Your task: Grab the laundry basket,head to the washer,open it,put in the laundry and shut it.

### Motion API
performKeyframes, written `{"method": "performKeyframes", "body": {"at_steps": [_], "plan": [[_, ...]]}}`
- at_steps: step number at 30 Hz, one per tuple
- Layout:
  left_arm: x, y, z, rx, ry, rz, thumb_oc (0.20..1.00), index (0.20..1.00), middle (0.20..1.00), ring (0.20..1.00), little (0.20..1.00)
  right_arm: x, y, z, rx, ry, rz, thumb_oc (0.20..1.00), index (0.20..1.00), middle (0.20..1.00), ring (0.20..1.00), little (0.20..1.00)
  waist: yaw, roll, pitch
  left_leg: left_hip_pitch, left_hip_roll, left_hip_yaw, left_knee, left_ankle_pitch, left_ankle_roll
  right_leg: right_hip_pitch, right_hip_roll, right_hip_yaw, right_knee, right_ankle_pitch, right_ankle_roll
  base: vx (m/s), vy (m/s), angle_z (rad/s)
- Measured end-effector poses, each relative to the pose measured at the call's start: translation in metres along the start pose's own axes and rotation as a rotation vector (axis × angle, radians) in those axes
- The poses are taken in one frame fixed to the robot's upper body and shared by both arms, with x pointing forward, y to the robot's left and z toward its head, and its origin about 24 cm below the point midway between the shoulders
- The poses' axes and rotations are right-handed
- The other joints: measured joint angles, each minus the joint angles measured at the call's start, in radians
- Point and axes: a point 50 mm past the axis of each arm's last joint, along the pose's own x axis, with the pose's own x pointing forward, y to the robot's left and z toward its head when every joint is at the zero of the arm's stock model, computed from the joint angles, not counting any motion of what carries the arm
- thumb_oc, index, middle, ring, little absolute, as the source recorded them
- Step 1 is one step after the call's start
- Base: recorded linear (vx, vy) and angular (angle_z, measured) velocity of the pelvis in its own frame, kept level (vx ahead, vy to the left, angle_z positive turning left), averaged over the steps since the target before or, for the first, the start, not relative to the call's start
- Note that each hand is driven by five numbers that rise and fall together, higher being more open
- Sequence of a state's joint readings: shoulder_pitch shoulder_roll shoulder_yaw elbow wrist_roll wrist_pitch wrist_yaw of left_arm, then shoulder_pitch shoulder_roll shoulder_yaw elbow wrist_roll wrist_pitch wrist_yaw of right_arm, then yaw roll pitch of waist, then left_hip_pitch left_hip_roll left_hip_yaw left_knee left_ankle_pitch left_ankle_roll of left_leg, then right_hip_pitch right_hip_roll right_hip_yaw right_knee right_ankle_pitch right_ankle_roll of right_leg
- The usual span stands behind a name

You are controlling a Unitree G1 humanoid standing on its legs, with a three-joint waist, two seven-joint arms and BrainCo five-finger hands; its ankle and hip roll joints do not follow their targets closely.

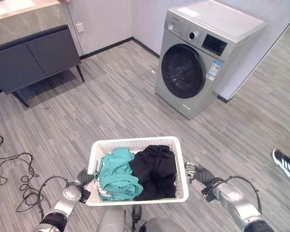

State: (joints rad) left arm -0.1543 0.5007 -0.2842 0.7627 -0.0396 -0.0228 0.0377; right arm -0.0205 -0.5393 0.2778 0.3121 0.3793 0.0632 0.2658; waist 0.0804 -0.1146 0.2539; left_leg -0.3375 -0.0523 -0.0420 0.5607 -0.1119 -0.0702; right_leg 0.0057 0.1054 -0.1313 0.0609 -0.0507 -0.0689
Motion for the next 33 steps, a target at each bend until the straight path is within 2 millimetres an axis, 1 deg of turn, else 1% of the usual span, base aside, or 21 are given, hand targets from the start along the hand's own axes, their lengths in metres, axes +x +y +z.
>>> {"method": "performKeyframes", "body": {"at_steps": [1, 2, 3, 4, 5, 8, 9, 10, 11, 12, 14, 16, 18, 21, 22, 23, 26, 28, 29, 31, 33], "plan": [[0.0, 0.001, 0.0, 0.002, -0.001, 0.002, 0.2, 0.2, 0.2, 0.2, 0.2, 0.001, 0.001, 0.002, -0.009, -0.002, 0.007, 0.2, 0.2, 0.2, 0.2, 0.2, 0.004, 0.017, 0.002, -0.005, 0.005, 0.011, -0.137, 0.019, -0.012, 0.034, 0.025, 0.004, -0.029, -0.006, -0.016, 0.57, -0.049, -0.57], [0.0, 0.003, 0.0, 0.011, -0.001, 0.005, 0.2, 0.2, 0.2, 0.2, 0.2, 0.002, 0.004, 0.0, -0.001, 0.001, 0.011, 0.2, 0.2, 0.2, 0.2, 0.2, 0.01, 0.031, -0.003, -0.02, 0.001, 0.043, -0.269, 0.053, 0.009, 0.057, 0.035, 0.003, -0.046, -0.037, 0.057, 0.47, -0.029, -0.25], [0.0, 0.003, 0.001, 0.001, -0.002, 0.01, 0.2, 0.2, 0.2, 0.2, 0.2, 0.003, 0.003, 0.0, 0.003, 0.001, 0.008, 0.2, 0.2, 0.2, 0.2, 0.2, 0.019, 0.069, 0.01, -0.024, 0.019, 0.032, -0.391, 0.08, 0.026, 0.054, 0.043, -0.053, 0.034, -0.143, 0.135, 0.46, -0.014, -0.97], [-0.002, 0.008, -0.003, -0.015, 0.005, 0.026, 0.2, 0.2, 0.2, 0.2, 0.2, 0.001, 0.002, 0.011, -0.047, -0.028, 0.034, 0.2, 0.2, 0.2, 0.2, 0.2, 0.076, 0.107, 0.019, -0.041, 0.035, 0.032, -0.549, 0.159, 0.004, 0.007, 0.049, 0.076, 0.215, -0.212, 0.033, 0.45, -0.001, -0.79], [-0.001, 0.009, -0.003, -0.015, 0.01, 0.029, 0.2, 0.2, 0.2, 0.2, 0.2, 0.0, 0.004, 0.012, -0.05, -0.033, 0.044, 0.2, 0.2, 0.2, 0.2, 0.2, 0.055, 0.114, 0.02, -0.05, 0.022, 0.031, -0.575, 0.176, 0.001, 0.036, 0.066, 0.056, 0.199, -0.197, -0.074, 0.43, 0.018, -0.45], [-0.005, 0.02, -0.008, 0.007, 0.019, 0.051, 0.2, 0.2, 0.2, 0.2, 0.2, -0.001, 0.016, 0.003, -0.036, -0.012, 0.084, 0.2, 0.2, 0.2, 0.2, 0.2, 0.074, 0.047, -0.002, -0.082, -0.058, 0.107, -0.551, 0.198, 0.053, 0.178, 0.063, 0.079, 0.082, -0.206, -0.07, 0.36, 0.064, 0.04], [-0.006, 0.023, -0.011, 0.01, 0.023, 0.056, 0.2, 0.2, 0.2, 0.2, 0.2, 0.0, 0.018, 0.004, -0.032, -0.019, 0.094, 0.2, 0.2, 0.2, 0.2, 0.2, 0.085, 0.027, -0.005, -0.075, -0.09, 0.118, -0.517, 0.214, 0.093, 0.214, 0.061, 0.097, 0.057, -0.203, -0.058, 0.44, 0.15, -0.34], [-0.015, 0.018, -0.021, -0.004, 0.037, 0.046, 0.2, 0.2, 0.2, 0.2, 0.2, -0.001, 0.018, 0.005, -0.032, -0.023, 0.095, 0.2, 0.2, 0.2, 0.2, 0.2, 0.1, 0.059, -0.029, 0.015, -0.094, 0.119, -0.503, 0.185, 0.208, 0.258, 0.115, 0.165, 0.106, -0.213, 0.019, 0.42, 0.145, -0.44], [-0.02, 0.018, -0.027, -0.001, 0.04, 0.047, 0.2, 0.2, 0.2, 0.2, 0.2, -0.001, 0.021, 0.004, -0.018, -0.03, 0.098, 0.2, 0.2, 0.2, 0.2, 0.2, 0.113, 0.072, -0.039, 0.066, -0.083, 0.073, -0.537, 0.252, 0.27, 0.281, 0.141, 0.194, 0.142, -0.243, 0.095, 0.51, 0.185, -0.76], [-0.027, 0.022, -0.038, -0.02, 0.07, 0.068, 0.2, 0.2, 0.2, 0.2, 0.2, 0.001, 0.03, 0.003, 0.0, -0.032, 0.123, 0.2, 0.2, 0.2, 0.2, 0.2, 0.135, 0.014, -0.054, 0.082, -0.098, 0.091, -0.524, 0.273, 0.27, 0.267, 0.102, 0.243, 0.228, -0.297, 0.15, 0.21, 0.08, -0.84], [-0.03, 0.019, -0.046, -0.024, 0.092, 0.061, 0.2, 0.2, 0.2, 0.2, 0.2, 0.002, 0.031, 0.006, 0.0, -0.047, 0.135, 0.2, 0.2, 0.2, 0.2, 0.2, 0.152, -0.006, -0.064, 0.121, -0.105, 0.073, -0.546, 0.297, 0.29, 0.219, 0.023, 0.236, 0.311, -0.346, 0.161, 0.37, 0.125, -0.88], [-0.028, 0.028, -0.039, -0.043, 0.07, 0.096, 0.2, 0.2, 0.2, 0.2, 0.2, 0.004, 0.035, 0.007, 0.001, -0.051, 0.149, 0.2, 0.2, 0.2, 0.2, 0.2, 0.129, -0.042, -0.067, 0.14, -0.11, 0.09, -0.513, 0.247, 0.276, 0.221, -0.023, 0.27, 0.312, -0.306, 0.227, 0.32, 0.117, -0.32], [-0.024, 0.043, -0.027, -0.024, 0.037, 0.132, 0.2, 0.2, 0.2, 0.2, 0.2, 0.007, 0.042, 0.007, 0.015, -0.055, 0.167, 0.2, 0.2, 0.2, 0.2, 0.2, 0.135, -0.114, -0.066, 0.16, -0.126, 0.091, -0.486, 0.232, 0.252, 0.226, -0.03, 0.229, 0.345, -0.239, 0.229, 0.25, 0.091, 0.02], [-0.018, 0.051, -0.014, -0.016, 0.001, 0.151, 0.2, 0.2, 0.2, 0.2, 0.2, 0.009, 0.039, 0.014, 0.0, -0.075, 0.16, 0.2, 0.2, 0.2, 0.2, 0.2, 0.149, -0.119, -0.051, 0.201, -0.083, 0.069, -0.482, 0.196, 0.256, 0.123, -0.002, 0.207, 0.581, -0.147, 0.299, 0.16, 0.134, 0.03], [-0.018, 0.05, -0.014, -0.02, 0.003, 0.149, 0.2, 0.2, 0.2, 0.2, 0.2, 0.009, 0.039, 0.016, -0.005, -0.08, 0.161, 0.2, 0.2, 0.2, 0.2, 0.2, 0.147, -0.102, -0.039, 0.218, -0.077, 0.039, -0.48, 0.153, 0.269, 0.09, -0.004, 0.198, 0.643, -0.144, 0.298, 0.15, 0.212, -0.02], [-0.017, 0.046, -0.012, -0.037, -0.004, 0.154, 0.2, 0.2, 0.2, 0.2, 0.2, 0.011, 0.035, 0.025, -0.01, -0.114, 0.149, 0.2, 0.2, 0.2, 0.2, 0.2, 0.14, -0.062, 0.014, 0.272, -0.055, 0.008, -0.479, 0.127, 0.238, -0.001, -0.032, 0.142, 0.831, -0.13, 0.286, 0.18, 0.19, 0.16], [-0.017, 0.047, -0.008, -0.045, -0.02, 0.171, 0.2, 0.2, 0.2, 0.2, 0.2, 0.01, 0.031, 0.027, -0.017, -0.119, 0.136, 0.2, 0.2, 0.2, 0.2, 0.2, 0.111, 0.013, 0.057, 0.328, 0.01, -0.036, -0.499, 0.124, 0.216, -0.178, -0.098, 0.092, 0.901, -0.14, 0.272, 0.25, 0.116, 0.35], [-0.017, 0.052, -0.008, -0.043, -0.02, 0.185, 0.2, 0.2, 0.2, 0.2, 0.2, 0.01, 0.035, 0.027, -0.022, -0.119, 0.15, 0.2, 0.2, 0.2, 0.2, 0.2, 0.092, 0.031, 0.068, 0.338, 0.03, -0.079, -0.495, 0.112, 0.218, -0.242, -0.129, 0.094, 0.799, -0.138, 0.275, 0.22, -0.008, 0.62], [-0.017, 0.056, -0.009, -0.046, -0.013, 0.197, 0.2, 0.2, 0.2, 0.2, 0.2, 0.01, 0.038, 0.027, -0.021, -0.121, 0.164, 0.2, 0.2, 0.2, 0.2, 0.2, 0.07, 0.032, 0.069, 0.341, 0.043, -0.116, -0.493, 0.116, 0.188, -0.242, -0.193, 0.056, 0.516, -0.119, 0.252, 0.24, -0.065, 0.87], [-0.018, 0.06, -0.015, -0.019, 0.011, 0.195, 0.2, 0.2, 0.2, 0.2, 0.2, 0.009, 0.045, 0.018, -0.008, -0.095, 0.184, 0.2, 0.2, 0.2, 0.2, 0.2, 0.073, -0.01, 0.052, 0.34, 0.039, -0.166, -0.472, 0.059, 0.095, -0.199, -0.219, 0.079, 0.13, -0.009, 0.251, 0.38, -0.153, 0.82], [-0.018, 0.055, -0.02, -0.014, 0.034, 0.18, 0.2, 0.2, 0.2, 0.2, 0.2, 0.009, 0.046, 0.013, 0.003, -0.074, 0.184, 0.2, 0.2, 0.2, 0.2, 0.2, 0.06, -0.005, 0.048, 0.361, 0.061, -0.197, -0.483, 0.048, 0.067, -0.157, -0.19, 0.077, 0.09, 0.044, 0.236, 0.18, -0.112, 0.72]]}}
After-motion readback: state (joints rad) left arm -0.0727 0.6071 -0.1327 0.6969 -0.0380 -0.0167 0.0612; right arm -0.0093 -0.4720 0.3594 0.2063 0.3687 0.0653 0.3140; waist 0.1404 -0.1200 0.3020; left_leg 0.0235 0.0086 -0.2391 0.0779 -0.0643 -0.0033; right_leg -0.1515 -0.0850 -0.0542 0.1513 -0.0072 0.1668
